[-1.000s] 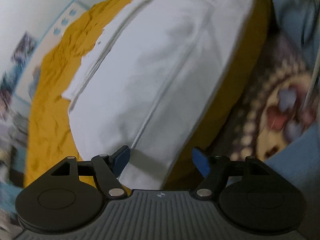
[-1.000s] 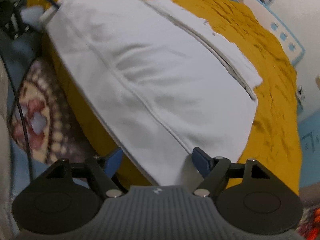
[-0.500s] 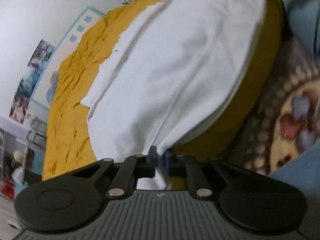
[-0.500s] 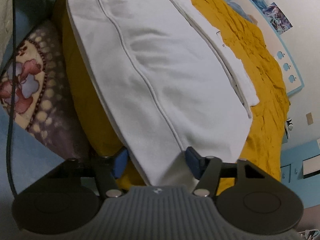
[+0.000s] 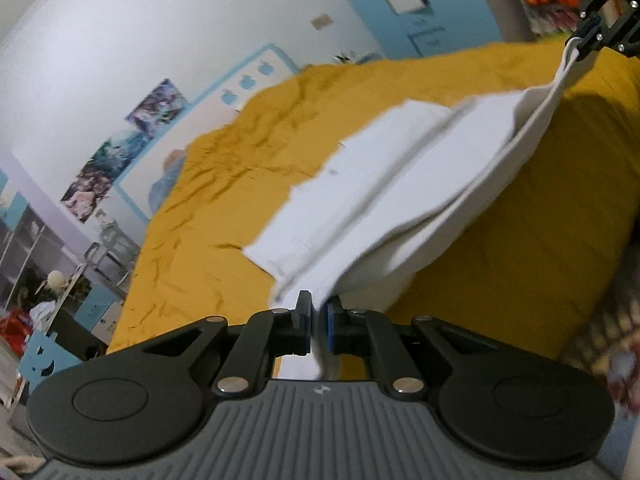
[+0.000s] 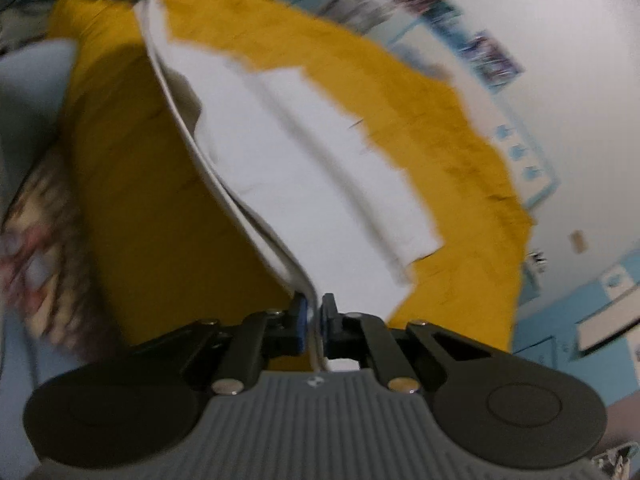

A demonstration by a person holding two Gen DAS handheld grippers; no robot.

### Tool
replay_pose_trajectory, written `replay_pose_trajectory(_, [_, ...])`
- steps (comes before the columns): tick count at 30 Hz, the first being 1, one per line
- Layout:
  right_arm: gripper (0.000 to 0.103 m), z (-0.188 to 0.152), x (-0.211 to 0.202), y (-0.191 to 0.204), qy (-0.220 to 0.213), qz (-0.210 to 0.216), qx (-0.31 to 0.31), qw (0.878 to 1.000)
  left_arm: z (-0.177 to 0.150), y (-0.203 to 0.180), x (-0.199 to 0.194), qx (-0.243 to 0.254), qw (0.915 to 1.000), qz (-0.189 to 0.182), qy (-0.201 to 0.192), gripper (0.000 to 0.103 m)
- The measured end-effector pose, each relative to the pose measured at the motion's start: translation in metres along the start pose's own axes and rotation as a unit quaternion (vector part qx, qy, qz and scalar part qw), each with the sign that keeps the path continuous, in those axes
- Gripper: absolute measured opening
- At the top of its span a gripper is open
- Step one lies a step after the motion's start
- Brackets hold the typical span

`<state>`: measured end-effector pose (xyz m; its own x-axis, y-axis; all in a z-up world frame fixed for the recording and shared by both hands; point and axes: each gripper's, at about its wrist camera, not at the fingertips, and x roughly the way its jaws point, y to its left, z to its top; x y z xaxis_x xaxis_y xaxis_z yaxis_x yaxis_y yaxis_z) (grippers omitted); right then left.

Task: Fold small clothes

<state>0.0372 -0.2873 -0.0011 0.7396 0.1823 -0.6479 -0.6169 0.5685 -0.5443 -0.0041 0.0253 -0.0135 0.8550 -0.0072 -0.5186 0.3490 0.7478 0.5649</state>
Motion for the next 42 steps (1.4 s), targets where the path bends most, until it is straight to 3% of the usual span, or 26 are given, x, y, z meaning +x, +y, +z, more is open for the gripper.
replay_pose_trajectory(4, [0.0,0.026,0.008,-0.029,-0.029,-0.045,0.004,0.999,0.026,0.022,0.022,-0.018,0.9996,0.019,-0.009,0.007])
replay_pose_trajectory(7, [0.0,0.042,0.035,-0.048,-0.028,-0.061,0.007,0.998,0.039,0.032,0.053,-0.024,0.9996,0.015,0.001,0.007])
replay_pose_trajectory(11, [0.0,0.051,0.09,-0.069,-0.008,-0.041,0.03,0.999,0.04,0.038,0.103,-0.027,0.9989,-0.011,0.038,0.007])
replay_pose_trajectory(17, [0.0,0.043,0.176,-0.072,0.041,0.016,0.068,0.997,0.028,0.045,0.169,-0.071,0.9897,-0.074,0.1,0.008])
replay_pose_trajectory(19, [0.0,0.039,0.197,-0.072,0.056,0.029,0.08,0.995,0.021,0.044,0.186,-0.08,0.9867,-0.079,0.118,0.018])
replay_pose_trajectory(21, [0.0,0.035,0.212,-0.071,0.063,0.033,0.096,0.993,0.015,0.047,0.196,-0.097,0.9839,-0.08,0.126,0.022])
replay_pose_trajectory(23, [0.008,0.035,0.222,-0.074,0.064,0.035,0.118,0.99,0.009,0.057,0.202,-0.13,0.979,-0.091,0.128,0.028])
replay_pose_trajectory(25, [0.016,0.034,0.227,-0.08,0.058,0.03,0.14,0.988,0.005,0.07,0.2,-0.158,0.975,-0.095,0.124,0.042])
replay_pose_trajectory(28, [0.021,0.032,0.23,-0.095,0.048,0.002,0.174,0.984,-0.001,0.093,0.188,-0.203,0.9709,-0.062,0.11,0.05])
replay_pose_trajectory(29, [0.025,0.03,0.227,-0.099,0.045,-0.011,0.193,0.98,-0.002,0.101,0.185,-0.225,0.9671,-0.052,0.107,0.05])
replay_pose_trajectory(31, [0.025,0.021,0.221,-0.113,0.036,-0.017,0.251,0.967,-0.011,0.125,0.178,-0.29,0.9499,-0.064,0.098,0.05])
replay_pose_trajectory(34, [0.026,0.003,0.213,-0.129,0.021,0.015,0.342,0.939,-0.031,0.15,0.171,-0.385,0.9128,-0.107,0.086,0.05])
replay_pose_trajectory(37, [0.03,-0.014,0.212,-0.137,0.02,0.036,0.407,0.913,-0.054,0.158,0.174,-0.449,0.8796,-0.123,0.097,0.05])
replay_pose_trajectory(40, [0.031,-0.029,0.217,-0.139,0.022,0.05,0.447,0.893,-0.066,0.156,0.187,-0.479,0.8579,-0.145,0.115,0.05])
replay_pose_trajectory(42, [0.031,-0.036,0.224,-0.141,0.028,0.057,0.464,0.883,-0.065,0.152,0.202,-0.486,0.8527,-0.151,0.119,0.05])
